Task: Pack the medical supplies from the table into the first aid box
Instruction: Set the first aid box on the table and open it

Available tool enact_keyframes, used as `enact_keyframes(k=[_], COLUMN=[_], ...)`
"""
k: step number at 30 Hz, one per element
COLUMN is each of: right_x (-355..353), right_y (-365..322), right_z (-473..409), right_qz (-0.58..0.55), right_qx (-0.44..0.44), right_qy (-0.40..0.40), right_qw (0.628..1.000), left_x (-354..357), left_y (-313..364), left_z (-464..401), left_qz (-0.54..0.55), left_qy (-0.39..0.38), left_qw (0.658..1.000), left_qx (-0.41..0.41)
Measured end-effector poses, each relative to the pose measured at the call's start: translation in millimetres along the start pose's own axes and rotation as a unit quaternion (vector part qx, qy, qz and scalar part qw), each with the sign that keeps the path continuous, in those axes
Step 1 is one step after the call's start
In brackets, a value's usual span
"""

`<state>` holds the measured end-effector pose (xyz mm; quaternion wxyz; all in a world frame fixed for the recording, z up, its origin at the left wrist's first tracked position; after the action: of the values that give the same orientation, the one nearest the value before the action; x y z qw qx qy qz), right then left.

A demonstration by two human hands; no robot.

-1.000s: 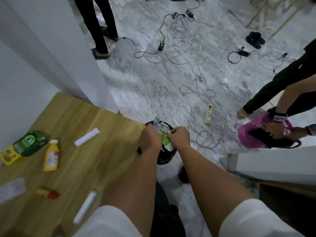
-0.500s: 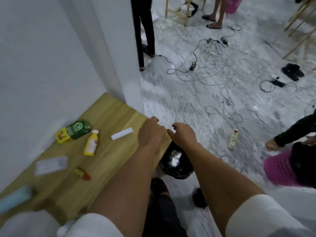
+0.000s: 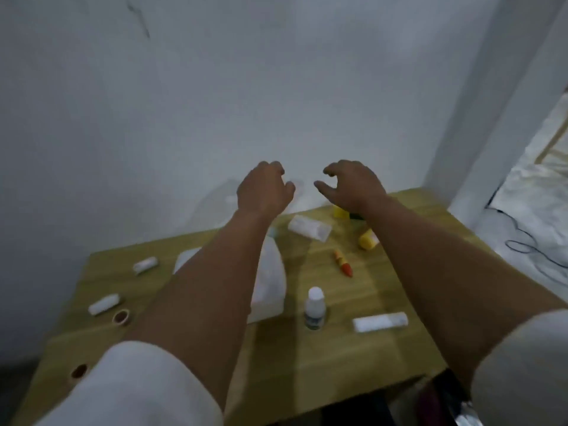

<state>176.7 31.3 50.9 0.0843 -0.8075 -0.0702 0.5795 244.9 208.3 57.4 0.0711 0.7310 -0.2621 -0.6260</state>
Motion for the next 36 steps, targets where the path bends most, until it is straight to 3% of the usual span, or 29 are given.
enact_keyframes(k=[3, 7, 10, 14, 18, 21, 30, 36], right_x=[9.8, 9.0, 13.6, 38.0, 68.5, 85.3, 108.4, 108.3], right_y=[-55.8, -119.1, -157.3, -189.3, -197.3, -195.5, -181.2, -181.4], right_z=[-2.2, 28.0, 59.5, 105.3, 130.4, 136.7, 134.9, 132.7], right_qz=[-0.006, -0.038, -0.043, 0.004, 0.079, 0.135, 0.179, 0.175], right_qx=[-0.065, -0.113, -0.163, -0.217, -0.255, -0.272, -0.312, -0.332], right_qy=[0.042, 0.059, 0.013, -0.082, -0.124, -0.102, -0.053, -0.03], right_qw=[0.997, 0.991, 0.986, 0.973, 0.956, 0.947, 0.932, 0.926], left_x=[-31.9, -60.3, -67.5, -51.9, -30.6, -17.6, 3.8, 8.3], left_y=[-61.5, -130.9, -167.2, -200.3, -213.0, -213.7, -227.3, -227.8], left_z=[22.7, 79.4, 118.4, 166.0, 201.5, 214.3, 215.8, 216.4], left_qz=[0.009, 0.037, 0.083, 0.134, 0.195, 0.222, 0.147, 0.166], left_qy=[0.065, 0.094, 0.087, 0.02, -0.032, -0.04, 0.014, 0.076], left_qw=[0.998, 0.994, 0.991, 0.988, 0.976, 0.971, 0.988, 0.983], left_qx=[-0.023, -0.048, -0.052, -0.07, -0.091, -0.078, -0.031, -0.024])
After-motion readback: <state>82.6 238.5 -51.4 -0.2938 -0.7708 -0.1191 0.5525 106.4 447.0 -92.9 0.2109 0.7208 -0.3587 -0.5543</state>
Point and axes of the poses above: each hand's wrist, its own z-axis away from the middle knuckle, its own x-axis out of the palm, y = z × x, the point moved 4 cm from there along -z, towards the middle knuckle, and after that the axes turned 10 degrees about -x, right-handed, at the moved point
